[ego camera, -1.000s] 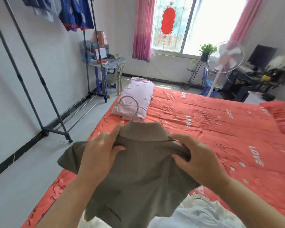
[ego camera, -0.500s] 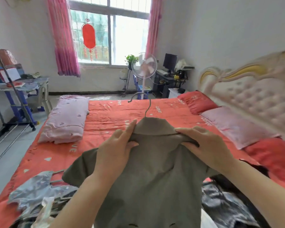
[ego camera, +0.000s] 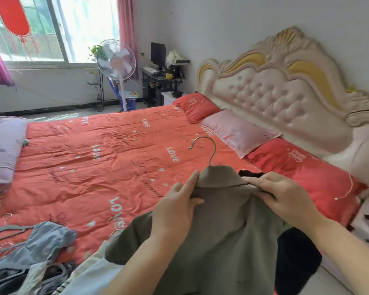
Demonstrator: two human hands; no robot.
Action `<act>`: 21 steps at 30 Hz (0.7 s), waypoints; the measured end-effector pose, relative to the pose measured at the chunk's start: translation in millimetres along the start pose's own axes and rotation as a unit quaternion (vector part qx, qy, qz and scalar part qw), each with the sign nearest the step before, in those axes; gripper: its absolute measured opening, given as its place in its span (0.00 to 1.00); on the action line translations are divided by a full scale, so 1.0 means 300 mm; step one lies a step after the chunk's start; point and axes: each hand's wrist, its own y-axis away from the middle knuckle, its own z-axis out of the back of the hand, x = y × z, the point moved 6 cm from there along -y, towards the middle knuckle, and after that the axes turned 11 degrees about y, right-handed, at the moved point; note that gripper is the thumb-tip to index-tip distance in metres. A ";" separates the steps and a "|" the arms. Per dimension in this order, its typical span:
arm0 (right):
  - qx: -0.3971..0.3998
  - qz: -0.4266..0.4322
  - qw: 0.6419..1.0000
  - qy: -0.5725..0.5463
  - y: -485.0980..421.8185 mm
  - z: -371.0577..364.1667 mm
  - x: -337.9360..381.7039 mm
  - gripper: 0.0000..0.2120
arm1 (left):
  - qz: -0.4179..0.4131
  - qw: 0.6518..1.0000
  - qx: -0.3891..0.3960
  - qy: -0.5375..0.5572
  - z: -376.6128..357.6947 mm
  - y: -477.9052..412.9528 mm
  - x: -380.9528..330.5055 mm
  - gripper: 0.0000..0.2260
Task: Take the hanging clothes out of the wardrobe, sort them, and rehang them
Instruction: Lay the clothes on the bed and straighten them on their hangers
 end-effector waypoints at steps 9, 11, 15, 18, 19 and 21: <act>0.091 -0.028 0.995 -0.037 0.101 -0.156 -0.595 0.17 | 0.088 0.995 0.048 0.028 -0.597 -0.147 -0.069 0.31; 0.110 -0.028 0.992 -0.053 0.091 -0.228 -0.689 0.17 | 0.121 0.990 0.060 0.033 -0.708 -0.177 -0.031 0.30; 0.148 -0.014 0.986 -0.079 0.056 -0.437 -0.794 0.16 | 0.202 0.976 0.077 0.039 -0.872 -0.204 0.115 0.28; 0.174 -0.018 0.981 -0.089 0.030 -0.628 -0.830 0.15 | 0.248 0.965 0.079 0.024 -0.929 -0.215 0.238 0.28; 0.181 -0.019 0.979 -0.095 0.018 -0.687 -0.834 0.16 | 0.260 0.962 0.076 0.022 -0.938 -0.221 0.280 0.28; 0.194 -0.019 0.974 -0.114 -0.015 -0.795 -0.828 0.17 | 0.281 0.957 0.066 0.023 -0.943 -0.240 0.361 0.28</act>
